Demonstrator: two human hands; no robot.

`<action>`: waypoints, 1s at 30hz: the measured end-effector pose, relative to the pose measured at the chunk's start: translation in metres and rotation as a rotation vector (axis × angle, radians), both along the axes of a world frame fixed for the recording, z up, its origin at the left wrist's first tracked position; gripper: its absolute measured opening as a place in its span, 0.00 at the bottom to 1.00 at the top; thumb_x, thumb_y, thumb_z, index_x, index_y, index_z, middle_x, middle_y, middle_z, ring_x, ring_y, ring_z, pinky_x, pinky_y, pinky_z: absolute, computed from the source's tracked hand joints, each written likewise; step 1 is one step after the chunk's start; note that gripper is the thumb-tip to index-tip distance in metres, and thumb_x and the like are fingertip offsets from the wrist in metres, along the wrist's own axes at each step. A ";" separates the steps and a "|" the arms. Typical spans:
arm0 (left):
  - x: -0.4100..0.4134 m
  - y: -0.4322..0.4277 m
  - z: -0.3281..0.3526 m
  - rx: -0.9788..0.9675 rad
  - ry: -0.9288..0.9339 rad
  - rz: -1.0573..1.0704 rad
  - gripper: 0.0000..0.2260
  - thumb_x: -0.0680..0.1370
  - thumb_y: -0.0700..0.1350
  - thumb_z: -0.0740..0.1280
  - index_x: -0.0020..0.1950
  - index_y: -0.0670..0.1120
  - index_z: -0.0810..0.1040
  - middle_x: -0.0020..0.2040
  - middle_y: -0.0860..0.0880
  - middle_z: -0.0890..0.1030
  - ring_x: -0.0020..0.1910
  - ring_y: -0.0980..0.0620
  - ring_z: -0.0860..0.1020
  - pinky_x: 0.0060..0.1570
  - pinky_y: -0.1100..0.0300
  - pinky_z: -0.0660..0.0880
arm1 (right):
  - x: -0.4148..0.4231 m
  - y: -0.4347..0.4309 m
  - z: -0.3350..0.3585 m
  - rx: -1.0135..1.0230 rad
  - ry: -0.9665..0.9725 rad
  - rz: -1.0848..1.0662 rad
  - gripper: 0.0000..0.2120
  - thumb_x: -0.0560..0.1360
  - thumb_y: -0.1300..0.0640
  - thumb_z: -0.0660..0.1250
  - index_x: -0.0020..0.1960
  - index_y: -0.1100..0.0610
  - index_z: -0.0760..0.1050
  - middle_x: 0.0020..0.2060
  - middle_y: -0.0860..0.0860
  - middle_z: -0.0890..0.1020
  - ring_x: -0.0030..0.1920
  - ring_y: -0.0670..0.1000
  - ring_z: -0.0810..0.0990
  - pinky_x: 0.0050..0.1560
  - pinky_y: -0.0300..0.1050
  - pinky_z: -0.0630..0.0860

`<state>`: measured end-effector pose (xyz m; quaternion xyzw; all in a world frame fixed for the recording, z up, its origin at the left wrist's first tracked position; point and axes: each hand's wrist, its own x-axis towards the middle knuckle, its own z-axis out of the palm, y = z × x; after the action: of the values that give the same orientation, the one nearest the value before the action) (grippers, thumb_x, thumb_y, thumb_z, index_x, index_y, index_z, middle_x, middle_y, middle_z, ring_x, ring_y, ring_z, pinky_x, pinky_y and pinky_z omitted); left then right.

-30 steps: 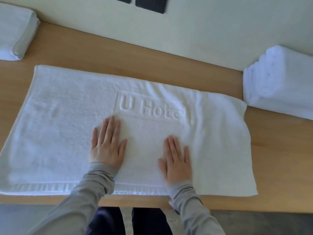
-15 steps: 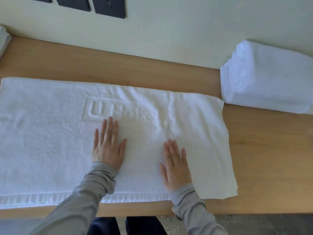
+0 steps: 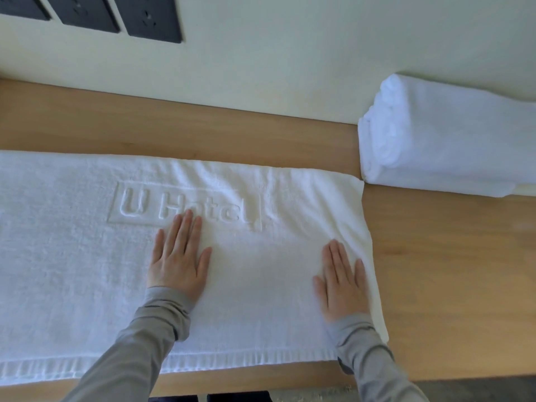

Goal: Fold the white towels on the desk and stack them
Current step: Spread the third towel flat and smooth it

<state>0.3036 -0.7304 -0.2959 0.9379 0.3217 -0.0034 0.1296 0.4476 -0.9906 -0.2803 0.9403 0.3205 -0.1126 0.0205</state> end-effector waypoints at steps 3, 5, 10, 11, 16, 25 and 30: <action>-0.015 0.009 0.001 0.015 0.013 -0.019 0.28 0.78 0.57 0.45 0.76 0.46 0.54 0.77 0.50 0.55 0.75 0.52 0.54 0.74 0.49 0.50 | -0.017 0.011 0.008 0.210 0.008 0.021 0.29 0.78 0.46 0.44 0.71 0.64 0.64 0.71 0.58 0.65 0.73 0.54 0.61 0.71 0.55 0.53; -0.029 0.017 0.002 0.026 0.023 -0.025 0.29 0.79 0.58 0.43 0.76 0.45 0.56 0.76 0.49 0.57 0.75 0.52 0.55 0.73 0.50 0.49 | -0.009 0.015 0.013 0.457 -0.038 -0.009 0.27 0.79 0.47 0.49 0.62 0.66 0.74 0.59 0.61 0.78 0.60 0.61 0.76 0.61 0.54 0.71; -0.044 0.031 0.005 0.026 0.036 -0.011 0.30 0.79 0.60 0.40 0.76 0.45 0.55 0.76 0.50 0.57 0.74 0.53 0.55 0.72 0.51 0.48 | 0.065 0.042 0.024 0.896 0.300 -0.788 0.15 0.77 0.54 0.64 0.59 0.62 0.73 0.49 0.50 0.75 0.49 0.53 0.76 0.45 0.35 0.69; -0.045 0.032 0.006 0.027 0.034 -0.010 0.31 0.79 0.60 0.40 0.76 0.45 0.55 0.76 0.49 0.57 0.74 0.53 0.55 0.72 0.50 0.49 | 0.082 0.050 0.024 0.868 0.372 -0.839 0.14 0.76 0.53 0.65 0.58 0.61 0.73 0.47 0.50 0.76 0.48 0.51 0.76 0.45 0.36 0.68; -0.044 0.033 0.009 0.038 0.030 -0.027 0.31 0.79 0.60 0.39 0.76 0.43 0.56 0.76 0.49 0.57 0.74 0.51 0.56 0.72 0.48 0.51 | 0.128 0.085 0.030 0.737 0.500 -0.927 0.09 0.74 0.50 0.67 0.43 0.56 0.75 0.36 0.51 0.76 0.39 0.51 0.74 0.45 0.41 0.67; -0.051 0.051 0.005 0.041 0.036 -0.056 0.29 0.79 0.59 0.40 0.76 0.45 0.55 0.76 0.49 0.57 0.76 0.53 0.51 0.73 0.51 0.47 | 0.156 0.100 0.041 0.602 0.444 -0.909 0.10 0.73 0.53 0.69 0.37 0.56 0.74 0.32 0.49 0.73 0.35 0.50 0.74 0.37 0.41 0.70; -0.053 0.052 0.003 0.033 0.031 -0.048 0.28 0.80 0.58 0.42 0.77 0.47 0.54 0.77 0.50 0.56 0.76 0.55 0.49 0.74 0.53 0.45 | 0.156 0.107 0.028 0.490 0.330 -0.835 0.17 0.75 0.50 0.65 0.52 0.65 0.74 0.45 0.57 0.77 0.48 0.58 0.77 0.46 0.45 0.69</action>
<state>0.2507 -0.6780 -0.2929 0.9472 0.3012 -0.0155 0.1089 0.6038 -0.8833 -0.2527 0.9350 -0.0664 -0.1798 -0.2984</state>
